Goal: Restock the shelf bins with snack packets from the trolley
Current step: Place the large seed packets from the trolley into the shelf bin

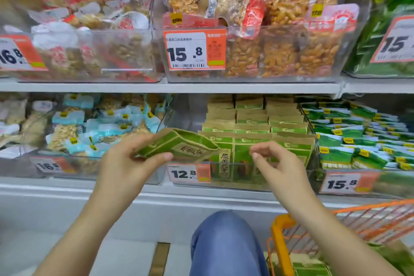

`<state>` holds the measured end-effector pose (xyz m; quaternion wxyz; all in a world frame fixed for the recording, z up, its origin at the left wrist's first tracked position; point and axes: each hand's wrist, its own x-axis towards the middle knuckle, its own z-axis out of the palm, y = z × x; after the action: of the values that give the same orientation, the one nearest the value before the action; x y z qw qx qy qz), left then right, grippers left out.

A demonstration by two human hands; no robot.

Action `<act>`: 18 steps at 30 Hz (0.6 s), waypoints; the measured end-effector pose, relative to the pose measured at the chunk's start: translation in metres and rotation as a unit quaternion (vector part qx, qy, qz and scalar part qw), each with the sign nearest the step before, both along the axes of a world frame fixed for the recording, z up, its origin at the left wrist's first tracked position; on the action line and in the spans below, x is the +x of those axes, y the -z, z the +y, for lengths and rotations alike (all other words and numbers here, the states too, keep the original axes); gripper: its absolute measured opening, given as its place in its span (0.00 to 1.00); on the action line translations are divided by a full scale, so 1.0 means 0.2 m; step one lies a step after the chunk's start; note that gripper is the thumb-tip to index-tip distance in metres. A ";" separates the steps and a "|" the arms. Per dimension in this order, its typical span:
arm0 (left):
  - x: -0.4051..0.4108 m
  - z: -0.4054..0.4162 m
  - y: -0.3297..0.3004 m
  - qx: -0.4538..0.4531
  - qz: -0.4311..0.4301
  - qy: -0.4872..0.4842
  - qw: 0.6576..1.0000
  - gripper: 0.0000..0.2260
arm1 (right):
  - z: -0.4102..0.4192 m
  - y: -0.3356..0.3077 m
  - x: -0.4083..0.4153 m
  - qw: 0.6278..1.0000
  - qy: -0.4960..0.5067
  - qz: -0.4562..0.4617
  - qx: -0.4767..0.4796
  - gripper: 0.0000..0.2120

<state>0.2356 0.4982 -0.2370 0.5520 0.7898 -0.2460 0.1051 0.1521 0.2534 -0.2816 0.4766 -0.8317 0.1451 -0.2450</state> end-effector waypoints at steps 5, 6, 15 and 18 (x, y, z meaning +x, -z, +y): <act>0.20 -0.16 -0.08 0.160 -0.084 0.012 0.983 0.18 | -0.02 -0.04 0.05 0.999 -0.025 -0.008 -0.020 0.07; 0.23 -0.19 -0.08 0.177 -0.097 0.019 0.979 0.15 | -0.02 -0.05 0.06 0.999 -0.030 -0.010 -0.034 0.08; 0.30 -0.35 -0.05 0.301 -0.092 0.073 0.946 0.12 | 0.02 -0.13 0.18 0.987 -0.085 -0.028 -0.134 0.18; 0.31 -0.40 -0.05 0.328 -0.089 0.074 0.938 0.14 | 0.05 -0.18 0.24 0.974 -0.103 0.009 -0.200 0.21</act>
<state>0.2973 0.4175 -0.2267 0.2448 0.8938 -0.3728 0.0472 0.2007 0.2625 -0.2453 0.3219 -0.9228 0.0108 -0.2116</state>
